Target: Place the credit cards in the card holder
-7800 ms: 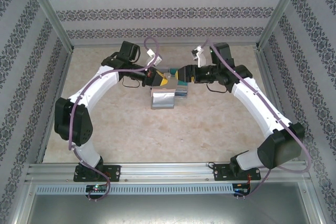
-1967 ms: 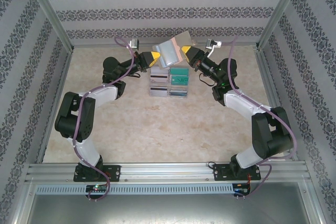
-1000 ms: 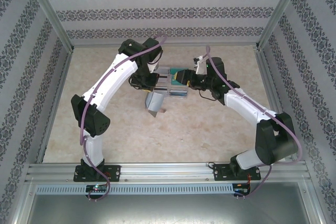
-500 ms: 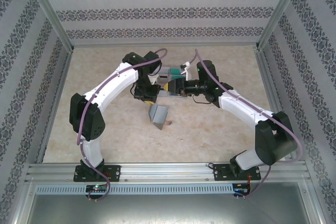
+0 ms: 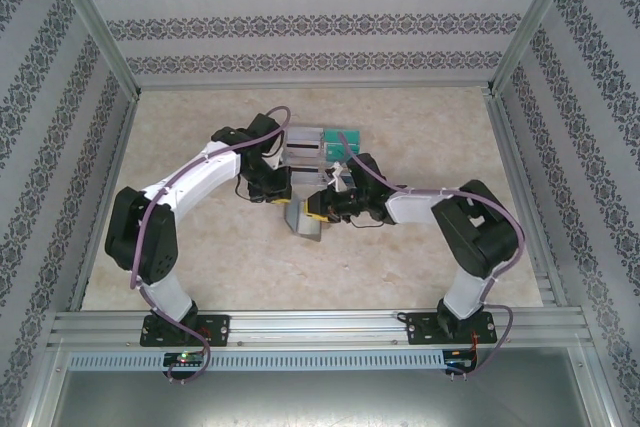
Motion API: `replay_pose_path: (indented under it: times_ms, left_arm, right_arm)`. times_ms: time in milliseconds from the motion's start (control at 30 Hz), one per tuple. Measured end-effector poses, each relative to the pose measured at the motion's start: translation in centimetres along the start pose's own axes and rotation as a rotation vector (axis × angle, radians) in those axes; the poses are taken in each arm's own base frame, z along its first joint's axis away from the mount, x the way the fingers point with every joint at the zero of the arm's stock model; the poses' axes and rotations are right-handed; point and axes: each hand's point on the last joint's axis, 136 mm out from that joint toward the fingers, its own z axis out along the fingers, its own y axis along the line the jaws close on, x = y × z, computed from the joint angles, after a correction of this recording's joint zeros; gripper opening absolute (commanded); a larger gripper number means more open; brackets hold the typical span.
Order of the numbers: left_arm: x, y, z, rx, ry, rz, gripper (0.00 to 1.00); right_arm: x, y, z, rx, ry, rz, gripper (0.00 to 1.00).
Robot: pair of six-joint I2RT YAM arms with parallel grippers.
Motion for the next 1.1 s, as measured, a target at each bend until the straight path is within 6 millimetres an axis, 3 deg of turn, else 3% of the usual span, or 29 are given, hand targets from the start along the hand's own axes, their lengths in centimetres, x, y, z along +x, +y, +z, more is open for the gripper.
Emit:
replay_pose_path:
  times_ms: [133, 267, 400, 467, 667, 767, 867, 1100]
  left_arm:
    - [-0.2, -0.3, 0.7, 0.04, -0.017, -0.005, 0.0]
    - [1.0, 2.2, 2.5, 0.044, -0.018, -0.056, 0.0]
    - [2.2, 6.1, 4.5, 0.002, 0.003, -0.136, 0.18]
    - [2.5, 7.1, 5.0, -0.015, 0.01, -0.153, 0.3]
    - [2.4, 8.8, 5.9, -0.074, 0.009, -0.151, 0.52]
    - [1.9, 9.8, 5.6, -0.107, -0.011, -0.147, 0.61]
    - [1.2, 10.4, 4.6, -0.14, -0.024, -0.139, 0.63]
    - [-4.0, 6.7, -0.2, -0.099, -0.174, -0.043, 0.63]
  right_arm:
    - [-0.1, -2.1, 1.3, 0.029, 0.008, 0.042, 0.23]
    - [-0.5, -3.2, 1.3, 0.071, -0.017, 0.049, 0.24]
    - [-0.6, -4.5, 0.8, 0.131, -0.029, 0.041, 0.24]
    - [-0.5, -4.9, 0.8, 0.153, -0.025, 0.038, 0.24]
    - [-0.5, -5.0, 0.8, 0.168, -0.017, 0.022, 0.24]
    - [-0.6, -5.0, 0.8, 0.174, -0.013, 0.018, 0.24]
    - [-0.5, -4.9, 0.8, 0.181, -0.007, 0.02, 0.24]
    - [-1.2, -2.9, 0.5, 0.167, -0.011, 0.001, 0.25]
